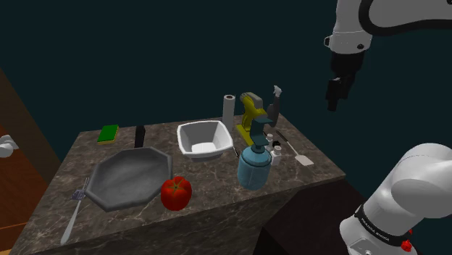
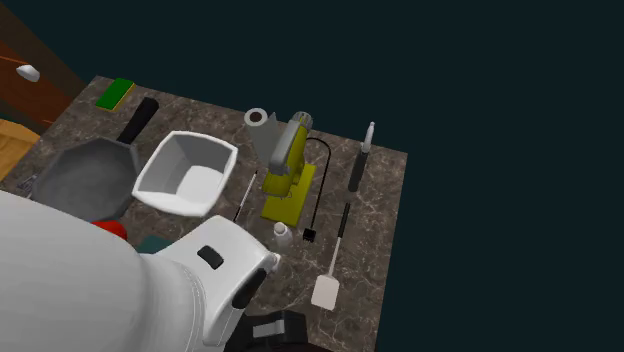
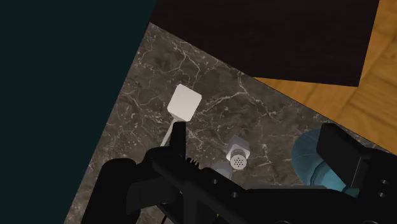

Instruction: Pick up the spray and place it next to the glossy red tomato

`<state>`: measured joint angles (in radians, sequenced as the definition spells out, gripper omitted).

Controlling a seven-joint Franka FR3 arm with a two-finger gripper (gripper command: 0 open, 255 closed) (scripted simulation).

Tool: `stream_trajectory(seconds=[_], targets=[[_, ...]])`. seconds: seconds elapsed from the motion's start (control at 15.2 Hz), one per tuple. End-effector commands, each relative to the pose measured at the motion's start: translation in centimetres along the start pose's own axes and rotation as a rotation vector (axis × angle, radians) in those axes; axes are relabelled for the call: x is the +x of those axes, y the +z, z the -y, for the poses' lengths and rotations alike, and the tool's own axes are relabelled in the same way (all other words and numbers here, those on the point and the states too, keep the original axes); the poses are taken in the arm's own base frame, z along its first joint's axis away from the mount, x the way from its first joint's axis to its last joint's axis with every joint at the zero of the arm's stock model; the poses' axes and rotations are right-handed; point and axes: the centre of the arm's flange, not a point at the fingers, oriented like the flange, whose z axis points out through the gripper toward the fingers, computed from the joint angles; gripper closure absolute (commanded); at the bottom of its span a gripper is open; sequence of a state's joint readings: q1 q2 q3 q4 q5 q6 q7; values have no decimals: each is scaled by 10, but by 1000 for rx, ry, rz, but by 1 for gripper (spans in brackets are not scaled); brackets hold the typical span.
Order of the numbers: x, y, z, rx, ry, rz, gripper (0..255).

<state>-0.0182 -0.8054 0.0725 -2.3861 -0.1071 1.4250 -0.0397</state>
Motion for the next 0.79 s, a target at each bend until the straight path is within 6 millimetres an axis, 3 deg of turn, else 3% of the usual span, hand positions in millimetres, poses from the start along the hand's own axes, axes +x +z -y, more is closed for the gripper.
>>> stream_trajectory(seconds=[0.0, 0.73], targets=[[0, 0, 0, 0, 0, 0, 0], [117, 33, -73, 53, 122, -53, 0]])
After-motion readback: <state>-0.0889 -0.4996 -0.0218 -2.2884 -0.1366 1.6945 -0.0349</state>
